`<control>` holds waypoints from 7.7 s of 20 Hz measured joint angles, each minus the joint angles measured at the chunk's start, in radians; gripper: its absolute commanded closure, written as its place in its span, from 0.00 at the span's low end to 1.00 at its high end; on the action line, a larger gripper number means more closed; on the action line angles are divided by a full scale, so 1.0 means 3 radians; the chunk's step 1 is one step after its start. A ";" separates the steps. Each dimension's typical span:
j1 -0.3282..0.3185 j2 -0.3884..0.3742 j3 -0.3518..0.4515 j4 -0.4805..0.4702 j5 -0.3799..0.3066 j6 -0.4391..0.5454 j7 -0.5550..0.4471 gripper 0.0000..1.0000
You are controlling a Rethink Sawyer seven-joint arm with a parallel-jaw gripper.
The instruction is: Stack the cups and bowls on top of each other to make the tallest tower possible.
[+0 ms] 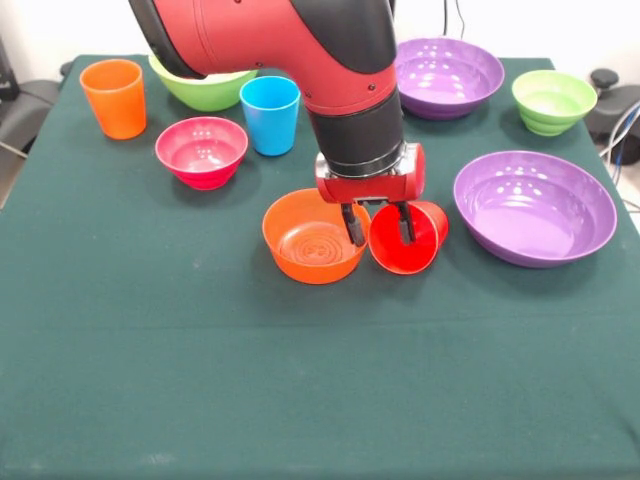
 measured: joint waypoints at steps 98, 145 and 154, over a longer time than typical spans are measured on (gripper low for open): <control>-0.0138 -0.0283 -0.0171 0.0557 0.0002 -0.0001 0.0000 0.00; -0.0296 -0.0395 -0.0179 0.0506 0.0001 0.0030 0.0000 0.00; -0.0095 -0.0334 -0.0178 0.0210 0.0000 0.0395 0.0000 0.00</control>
